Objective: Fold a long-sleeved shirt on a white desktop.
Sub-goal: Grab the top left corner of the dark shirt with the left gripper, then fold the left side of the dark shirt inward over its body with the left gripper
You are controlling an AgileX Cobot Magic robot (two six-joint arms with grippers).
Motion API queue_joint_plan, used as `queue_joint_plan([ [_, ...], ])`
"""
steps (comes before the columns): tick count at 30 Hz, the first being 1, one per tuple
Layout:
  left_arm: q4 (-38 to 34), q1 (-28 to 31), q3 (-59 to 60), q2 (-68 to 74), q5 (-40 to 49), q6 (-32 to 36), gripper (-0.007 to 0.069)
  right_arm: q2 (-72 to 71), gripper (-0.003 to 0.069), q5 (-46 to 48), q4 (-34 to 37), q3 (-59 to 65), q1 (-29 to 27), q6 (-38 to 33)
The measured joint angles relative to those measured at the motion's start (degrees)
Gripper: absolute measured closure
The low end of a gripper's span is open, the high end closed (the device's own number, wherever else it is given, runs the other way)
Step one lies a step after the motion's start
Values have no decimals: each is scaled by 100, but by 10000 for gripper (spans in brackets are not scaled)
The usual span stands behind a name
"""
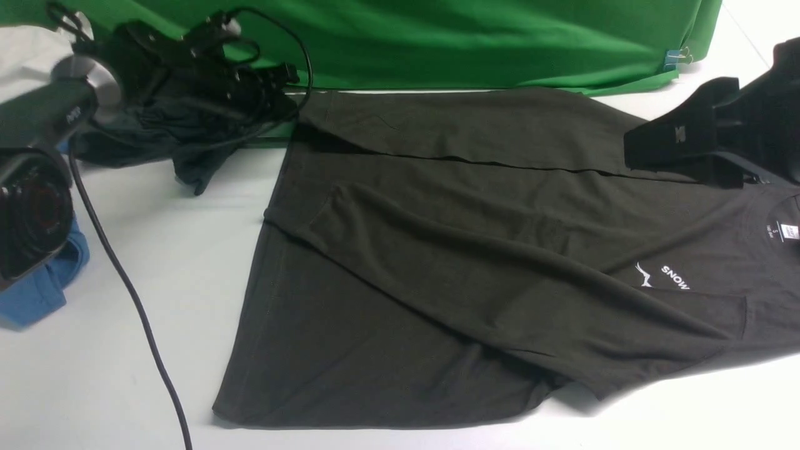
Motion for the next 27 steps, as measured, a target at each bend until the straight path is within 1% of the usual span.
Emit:
queue_joint_plan([
  [3,109,0,0,-189,293,-6,586,0,418,2,0,0,0,0],
  [7,725,-5,0,-375,850,-209,586,0,418,88,0,0,0,-88],
  [8,750,-5,0,-388,878,-220,586,0,418,88,0,0,0,-88],
  [10,994,-5,0,-475,1267,-308,586,0,418,178,0,0,0,-135],
  [11,1014,-5,0,-491,1296,-308,586,0,418,179,0,0,0,-144],
  [17,1401,-44,0,-935,2141,-492,586,0,418,324,0,0,0,-321],
  [18,1415,-53,0,-953,2141,-490,586,0,418,329,0,0,0,-329],
  [20,1632,-121,0,-1158,2478,-541,586,0,418,384,0,0,0,-396],
  [21,1680,-130,0,-1176,2503,-547,586,0,418,391,0,0,0,-410],
  [24,2291,-319,300,-1550,2709,-694,586,0,418,500,-6,0,0,-511],
  [25,2557,-394,533,-1702,2720,-770,586,0,418,559,-6,0,0,-552],
  [27,2863,-492,991,-1913,2725,-801,586,0,418,633,-20,0,0,-590],
])
